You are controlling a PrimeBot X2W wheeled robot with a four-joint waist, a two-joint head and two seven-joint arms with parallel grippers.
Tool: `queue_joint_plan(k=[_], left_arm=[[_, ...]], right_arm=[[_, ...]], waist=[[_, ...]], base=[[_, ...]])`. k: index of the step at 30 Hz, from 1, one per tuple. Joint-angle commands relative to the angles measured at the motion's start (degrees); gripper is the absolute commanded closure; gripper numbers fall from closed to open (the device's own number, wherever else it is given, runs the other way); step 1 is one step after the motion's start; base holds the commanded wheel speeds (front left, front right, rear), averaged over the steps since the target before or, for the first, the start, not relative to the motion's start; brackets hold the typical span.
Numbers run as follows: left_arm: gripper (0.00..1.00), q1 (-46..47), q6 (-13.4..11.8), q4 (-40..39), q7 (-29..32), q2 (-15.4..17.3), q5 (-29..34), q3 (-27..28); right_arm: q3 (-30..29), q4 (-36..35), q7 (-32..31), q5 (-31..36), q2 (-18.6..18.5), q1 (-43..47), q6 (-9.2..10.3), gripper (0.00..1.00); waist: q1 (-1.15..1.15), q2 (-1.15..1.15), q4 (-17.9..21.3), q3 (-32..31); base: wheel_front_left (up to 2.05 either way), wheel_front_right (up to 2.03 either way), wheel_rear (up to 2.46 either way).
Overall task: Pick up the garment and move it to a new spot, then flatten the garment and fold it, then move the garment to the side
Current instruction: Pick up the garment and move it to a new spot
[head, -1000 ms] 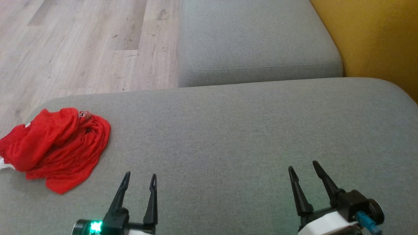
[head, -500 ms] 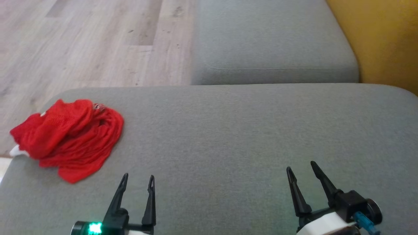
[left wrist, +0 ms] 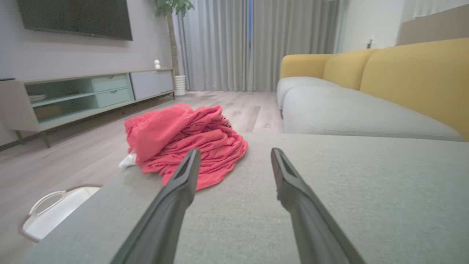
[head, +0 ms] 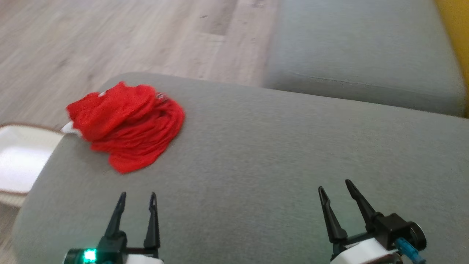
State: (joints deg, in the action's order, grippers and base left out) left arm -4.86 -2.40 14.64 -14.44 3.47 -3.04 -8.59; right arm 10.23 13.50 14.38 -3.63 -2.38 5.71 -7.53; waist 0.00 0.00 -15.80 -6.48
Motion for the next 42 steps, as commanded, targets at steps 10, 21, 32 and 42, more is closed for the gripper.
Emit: queue_joint_plan(k=[10, 21, 32, 42], left_arm=[[0.0, 5.13, 0.58, -2.34, -0.56, 0.45, -0.26, 4.9], [0.0, 3.24, 0.01, -6.18, -0.56, -0.21, -1.01, 6.53], [0.0, 13.11, 4.22, -6.83, -0.56, 2.45, 0.52, 5.93], [0.0, 43.24, 7.84, 7.05, -0.51, 7.05, -2.76, 8.36]], right_arm=[[0.52, -2.52, 0.62, -0.35, -0.5, -3.66, 0.04, 0.0], [2.23, -1.09, 0.62, 0.65, -0.5, -7.14, 0.04, 0.0], [0.06, -2.05, 0.62, 4.0, -0.74, -5.9, 0.04, 0.0], [1.87, -6.02, 0.62, 6.61, -10.21, -12.22, 0.04, 0.0]], waist=[[0.0, 0.0, -9.71, 2.75], [0.0, 0.0, -11.87, 5.32], [0.0, 0.0, -14.32, 8.91], [0.0, 0.0, -12.86, 24.02]], base=[[0.0, 0.0, 0.0], [0.0, 0.0, 0.0], [0.0, 0.0, 0.0], [0.0, 0.0, 0.0]])
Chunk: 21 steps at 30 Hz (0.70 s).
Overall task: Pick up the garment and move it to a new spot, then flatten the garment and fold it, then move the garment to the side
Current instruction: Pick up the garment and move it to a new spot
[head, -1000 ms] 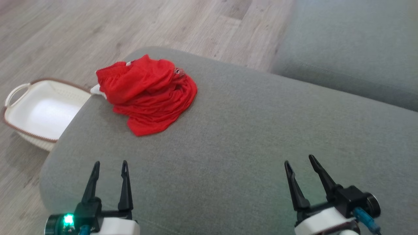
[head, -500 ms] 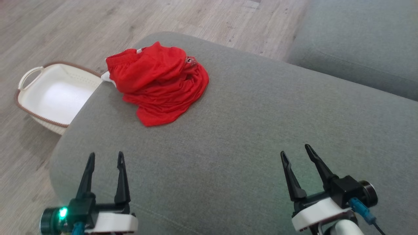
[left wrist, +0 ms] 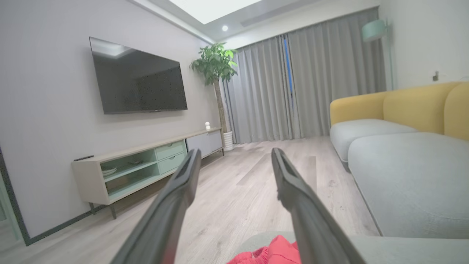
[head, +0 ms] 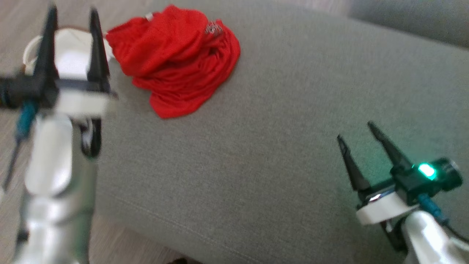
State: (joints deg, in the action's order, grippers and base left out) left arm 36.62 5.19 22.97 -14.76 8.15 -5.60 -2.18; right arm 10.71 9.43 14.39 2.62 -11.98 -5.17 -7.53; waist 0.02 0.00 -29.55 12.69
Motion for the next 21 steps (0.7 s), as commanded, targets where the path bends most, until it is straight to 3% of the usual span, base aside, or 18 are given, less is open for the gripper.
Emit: queue_joint_plan(k=[1, 6, 11, 19, 21], left_arm=[[0.0, 4.77, 0.43, 1.79, 0.23, 2.59, -0.56, 1.92], [0.0, 17.71, 1.32, 17.71, 6.51, 3.41, -3.69, 2.17], [0.0, 24.86, 1.87, 31.05, 13.34, 4.54, -6.84, 2.68], [0.0, 27.71, 2.26, 41.28, 17.21, 5.14, -10.41, 0.15], [0.67, 27.69, 2.27, 42.53, 17.83, 4.77, -11.95, -1.28]], right_arm=[[1.57, -2.24, 0.61, 0.39, -1.6, -1.92, 0.04, 0.0], [2.05, -3.9, 0.61, 0.35, -5.8, -4.02, 0.04, 0.0], [2.28, -4.85, 0.61, 0.3, -8.29, -4.82, 0.04, 0.0], [1.87, -6.05, 0.61, 0.38, -9.58, -5.07, 0.04, 0.0], [1.66, -6.29, 0.61, 0.45, -9.72, -5.1, 0.04, 0.0]], waist=[[-0.02, 0.0, 1.03, 5.88], [-0.02, 0.0, 2.07, 10.37], [-0.02, 0.0, 3.95, 13.06], [-0.02, 0.0, 6.09, 16.02], [-0.02, 0.0, 6.37, 16.72]], base=[[0.0, 0.0, 0.0], [0.0, 0.0, 0.0], [0.0, 0.0, 0.0], [0.0, 0.0, 0.0], [0.0, 0.0, 0.0]])
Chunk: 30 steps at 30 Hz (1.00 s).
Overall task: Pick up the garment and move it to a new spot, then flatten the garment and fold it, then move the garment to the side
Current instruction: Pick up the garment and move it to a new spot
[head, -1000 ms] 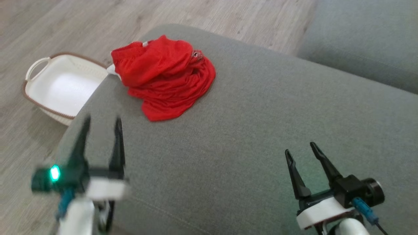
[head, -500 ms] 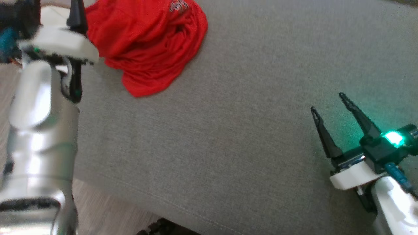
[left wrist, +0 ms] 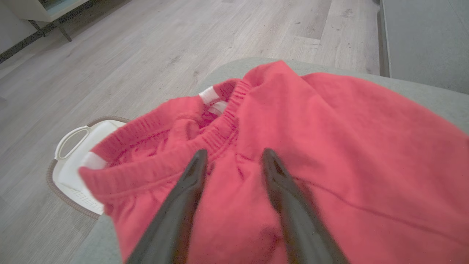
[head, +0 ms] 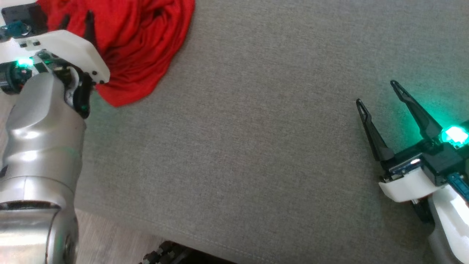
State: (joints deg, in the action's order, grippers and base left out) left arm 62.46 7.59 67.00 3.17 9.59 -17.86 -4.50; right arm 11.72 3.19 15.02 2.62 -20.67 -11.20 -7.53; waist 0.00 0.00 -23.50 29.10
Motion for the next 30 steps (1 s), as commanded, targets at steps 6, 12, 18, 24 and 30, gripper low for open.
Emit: queue_joint_plan(k=[6, 12, 18, 24, 30], left_arm=[[1.0, 1.29, -0.11, -1.19, -2.92, 3.65, -3.56, -3.39], [1.0, 2.06, -0.11, -2.4, -10.06, 7.06, -4.44, -8.2], [1.0, 5.03, -0.1, -3.38, -14.32, 11.15, -2.94, -12.94], [1.0, 9.79, -0.1, -6.8, -16.21, 13.25, -0.59, -17.74], [1.0, 13.07, -0.1, -11.37, -14.43, 11.82, -1.0, -24.02]], right_arm=[[0.42, -0.18, -0.02, 0.49, -0.87, 0.44, 0.04, 0.0], [0.39, 0.58, -0.02, 0.04, 1.6, -0.1, 0.04, 0.0], [0.97, 1.86, -0.02, -0.75, 6.1, -0.15, 0.04, 0.0], [0.39, 2.75, -0.02, -1.39, 10.66, 1.39, 0.04, 0.0], [-0.1, 3.22, -0.02, -1.81, 14.32, 4.14, 0.04, 0.0]], waist=[[0.0, 0.0, 0.84, 1.1], [0.0, 0.0, 1.77, -2.13], [0.0, 0.0, 4.5, -8.33], [0.0, 0.0, 9.06, -15.28], [0.0, 0.0, 15.58, -22.09]], base=[[0.0, 0.0, 0.0], [0.0, 0.0, 0.0], [0.0, 0.0, 0.0], [0.0, 0.0, 0.0], [0.0, 0.0, 0.0]])
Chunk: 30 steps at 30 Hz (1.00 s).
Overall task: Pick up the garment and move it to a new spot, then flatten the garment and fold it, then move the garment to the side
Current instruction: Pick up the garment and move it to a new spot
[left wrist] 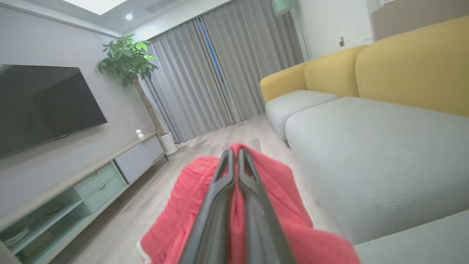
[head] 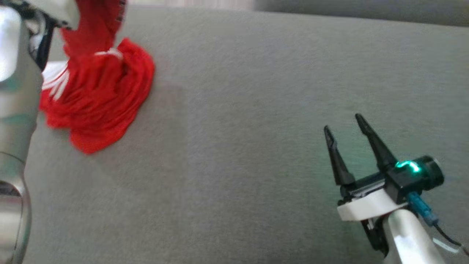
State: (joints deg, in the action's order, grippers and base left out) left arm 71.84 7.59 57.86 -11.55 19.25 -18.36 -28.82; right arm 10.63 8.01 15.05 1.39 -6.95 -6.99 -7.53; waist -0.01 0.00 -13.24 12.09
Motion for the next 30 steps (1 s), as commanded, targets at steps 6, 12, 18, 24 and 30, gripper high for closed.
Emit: queue_joint_plan(k=[6, 12, 18, 24, 30], left_arm=[[1.0, 4.1, -0.1, -8.06, 2.01, 1.42, -5.29, -5.3], [1.0, 1.83, -0.1, -10.78, 2.41, -0.59, -8.66, -7.63], [1.0, -4.73, -1.06, -11.81, 0.46, -4.88, -8.74, -10.6], [1.0, -17.75, -2.58, -8.5, -2.31, -10.69, -9.76, -13.27], [1.0, -29.11, -3.44, -7.35, -3.36, -14.49, -10.39, -14.45]], right_arm=[[1.59, -1.37, -0.05, -1.12, 2.89, 2.24, 0.04, 0.0], [2.26, -1.64, -0.05, -1.17, 3.57, 3.12, 0.04, 0.0], [2.55, -2.24, -0.05, -1.28, 3.92, 3.05, 0.04, 0.0], [2.94, -2.42, -0.05, -1.99, 4.04, 1.6, 0.04, 0.0], [2.7, -1.65, -0.05, -2.83, 4.06, 1.62, 0.04, 0.0]], waist=[[0.01, 0.0, 15.5, -10.08], [0.01, 0.0, 21.87, -11.1], [0.01, 0.0, 26.39, -9.15], [0.01, 0.0, 27.78, -4.94], [0.01, 0.0, 25.74, -3.86]], base=[[0.0, 0.0, 0.0], [0.0, 0.0, 0.0], [0.0, 0.0, 0.0], [0.0, 0.0, 0.0], [0.0, 0.0, 0.0]])
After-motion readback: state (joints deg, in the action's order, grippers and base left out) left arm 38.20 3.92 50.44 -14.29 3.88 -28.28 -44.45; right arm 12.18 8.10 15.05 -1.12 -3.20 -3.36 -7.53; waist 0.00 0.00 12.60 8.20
